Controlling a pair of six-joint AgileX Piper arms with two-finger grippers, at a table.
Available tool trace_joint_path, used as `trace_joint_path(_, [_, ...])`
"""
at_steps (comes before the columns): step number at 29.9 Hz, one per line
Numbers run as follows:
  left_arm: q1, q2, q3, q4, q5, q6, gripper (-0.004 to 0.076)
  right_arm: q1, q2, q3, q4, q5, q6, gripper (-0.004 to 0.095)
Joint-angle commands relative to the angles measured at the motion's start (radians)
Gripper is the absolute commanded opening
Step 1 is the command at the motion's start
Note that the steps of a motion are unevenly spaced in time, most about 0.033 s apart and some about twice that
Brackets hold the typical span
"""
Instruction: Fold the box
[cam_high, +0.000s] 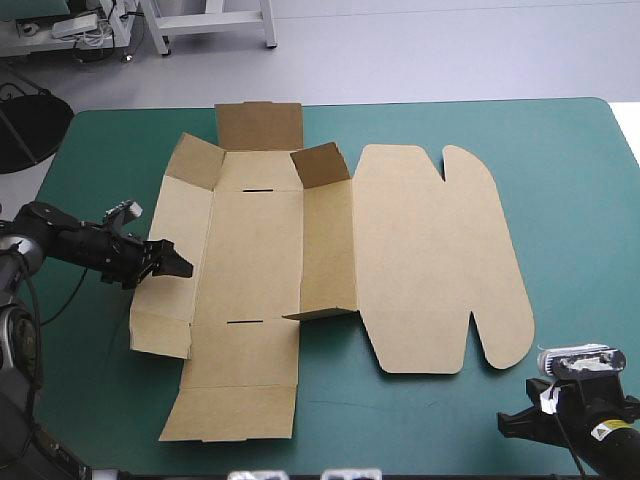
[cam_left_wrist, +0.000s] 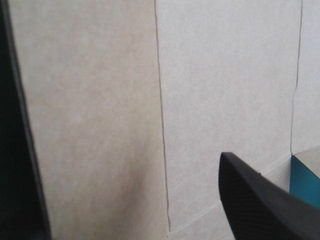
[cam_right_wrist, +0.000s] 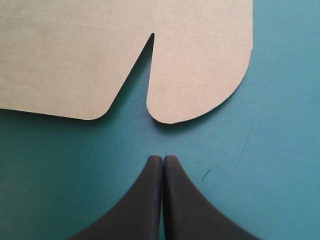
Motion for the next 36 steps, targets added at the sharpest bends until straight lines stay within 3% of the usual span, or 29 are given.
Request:
trace_joint_path(1, [-0.019, -0.042, -0.020, -0.053, 0.081, -0.019, 0.0464, 0.000, 0.008, -0.023, 0.016, -0.045, -0.006, -0.0013])
trace_joint_path(7, [-0.022, -0.042, -0.020, -0.040, 0.076, -0.067, 0.0291, 0.000, 0.008, -0.023, 0.016, -0.045, -0.006, -0.0013])
trace_joint_path(14, [-0.059, -0.020, -0.020, -0.034, 0.084, -0.072, -0.0010, 0.000, 0.008, -0.023, 0.016, -0.045, -0.006, -0.0013])
trace_joint_path(25, [-0.149, 0.026, -0.031, 0.050, 0.002, -0.079, -0.0008, 0.000, 0.008, -0.023, 0.016, -0.045, -0.006, -0.0013])
trace_joint_path(36, [-0.159, 0.017, -0.275, 0.137, 0.097, -0.097, -0.0008, 0.000, 0.008, -0.023, 0.016, -0.045, -0.006, -0.0013])
